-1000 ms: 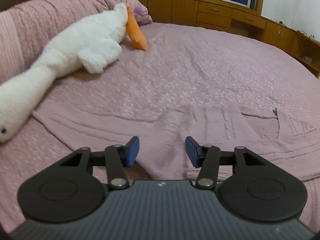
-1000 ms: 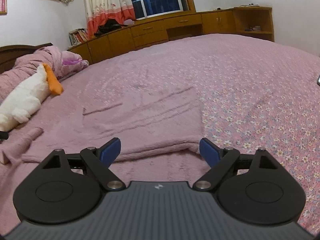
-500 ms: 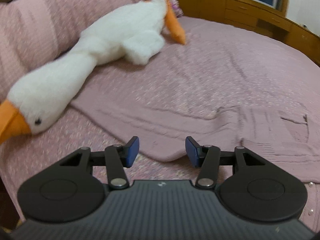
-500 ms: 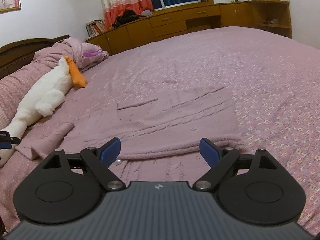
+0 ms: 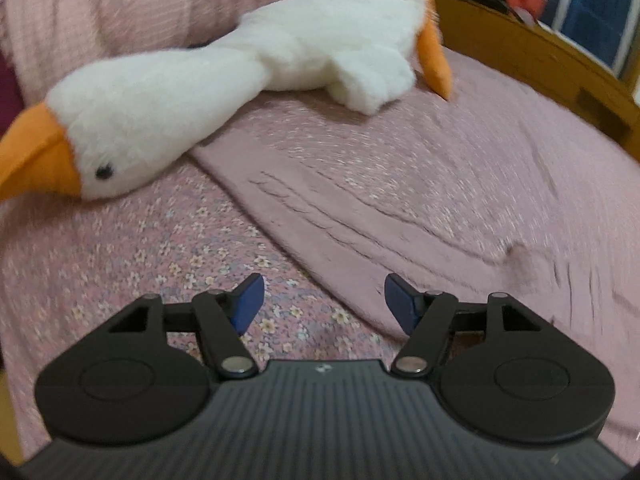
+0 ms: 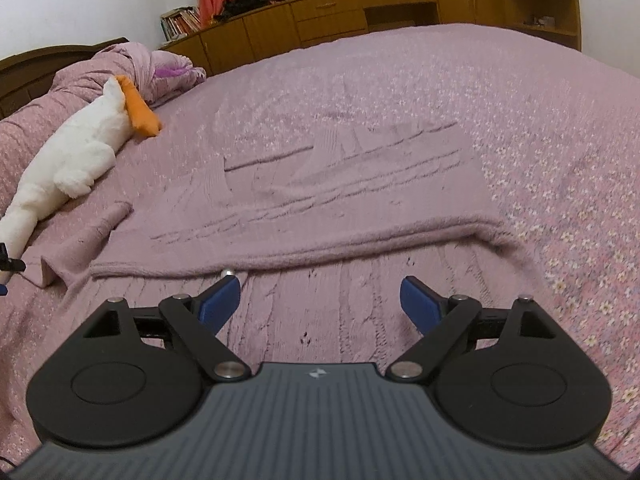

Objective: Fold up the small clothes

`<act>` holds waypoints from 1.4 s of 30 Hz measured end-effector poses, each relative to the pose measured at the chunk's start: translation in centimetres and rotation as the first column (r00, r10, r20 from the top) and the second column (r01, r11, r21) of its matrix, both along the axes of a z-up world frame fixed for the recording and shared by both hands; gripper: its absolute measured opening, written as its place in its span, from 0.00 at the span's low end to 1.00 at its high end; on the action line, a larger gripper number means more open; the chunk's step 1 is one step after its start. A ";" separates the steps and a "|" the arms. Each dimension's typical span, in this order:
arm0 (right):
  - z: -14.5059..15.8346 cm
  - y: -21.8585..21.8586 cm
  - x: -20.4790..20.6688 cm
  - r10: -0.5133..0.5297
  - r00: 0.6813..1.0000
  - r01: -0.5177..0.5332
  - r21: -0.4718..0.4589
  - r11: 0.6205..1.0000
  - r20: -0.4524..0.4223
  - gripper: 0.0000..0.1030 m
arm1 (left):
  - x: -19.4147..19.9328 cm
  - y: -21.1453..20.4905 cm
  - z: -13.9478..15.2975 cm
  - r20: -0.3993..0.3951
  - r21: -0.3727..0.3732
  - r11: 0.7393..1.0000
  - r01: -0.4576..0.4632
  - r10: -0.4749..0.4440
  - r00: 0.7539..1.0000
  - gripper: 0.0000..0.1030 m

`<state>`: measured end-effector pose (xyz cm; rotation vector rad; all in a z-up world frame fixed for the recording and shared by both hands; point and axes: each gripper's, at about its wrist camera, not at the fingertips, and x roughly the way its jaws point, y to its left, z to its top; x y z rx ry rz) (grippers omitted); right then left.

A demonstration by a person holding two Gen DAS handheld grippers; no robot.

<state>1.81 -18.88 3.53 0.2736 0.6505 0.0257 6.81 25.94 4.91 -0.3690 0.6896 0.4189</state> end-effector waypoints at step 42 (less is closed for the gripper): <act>-1.9 0.3 1.0 0.004 0.999 -0.005 -0.010 1.000 -0.044 0.92 | 6.5 0.3 -4.6 -0.058 0.168 0.986 0.008 0.002 0.998 0.69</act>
